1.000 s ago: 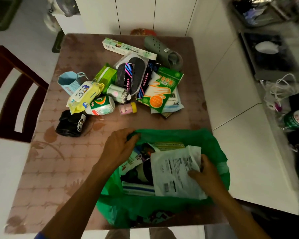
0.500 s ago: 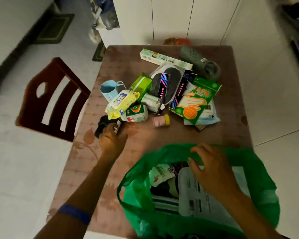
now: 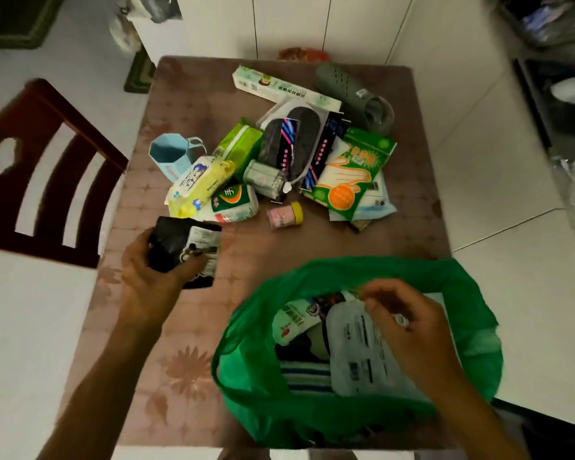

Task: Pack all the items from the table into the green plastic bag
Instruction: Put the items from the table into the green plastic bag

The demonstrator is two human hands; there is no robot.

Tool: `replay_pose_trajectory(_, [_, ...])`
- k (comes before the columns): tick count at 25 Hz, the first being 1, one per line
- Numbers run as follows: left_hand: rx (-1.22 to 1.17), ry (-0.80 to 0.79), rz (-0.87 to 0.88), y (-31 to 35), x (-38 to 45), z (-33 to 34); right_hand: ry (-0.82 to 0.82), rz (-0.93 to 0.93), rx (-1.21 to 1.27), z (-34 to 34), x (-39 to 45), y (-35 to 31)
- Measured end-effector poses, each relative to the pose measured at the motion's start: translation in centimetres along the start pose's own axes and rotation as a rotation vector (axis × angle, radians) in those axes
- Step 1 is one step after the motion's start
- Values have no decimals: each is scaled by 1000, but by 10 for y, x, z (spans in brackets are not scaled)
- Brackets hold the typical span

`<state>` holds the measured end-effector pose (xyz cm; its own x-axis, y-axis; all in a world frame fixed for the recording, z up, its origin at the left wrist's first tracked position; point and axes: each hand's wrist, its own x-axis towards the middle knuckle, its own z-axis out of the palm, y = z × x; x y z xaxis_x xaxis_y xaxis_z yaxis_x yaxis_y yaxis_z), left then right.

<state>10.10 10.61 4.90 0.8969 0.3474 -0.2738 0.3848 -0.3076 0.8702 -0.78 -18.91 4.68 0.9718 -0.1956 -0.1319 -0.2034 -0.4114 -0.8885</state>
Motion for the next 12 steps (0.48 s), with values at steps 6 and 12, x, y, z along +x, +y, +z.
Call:
replay_pose_trajectory(6, [30,-859,343,29,-93,36,-344,185,500,24,14,-40])
replay_pose_trajectory(12, [670,-366,247,-37,-81,27,-137,579,557,11,-4,26])
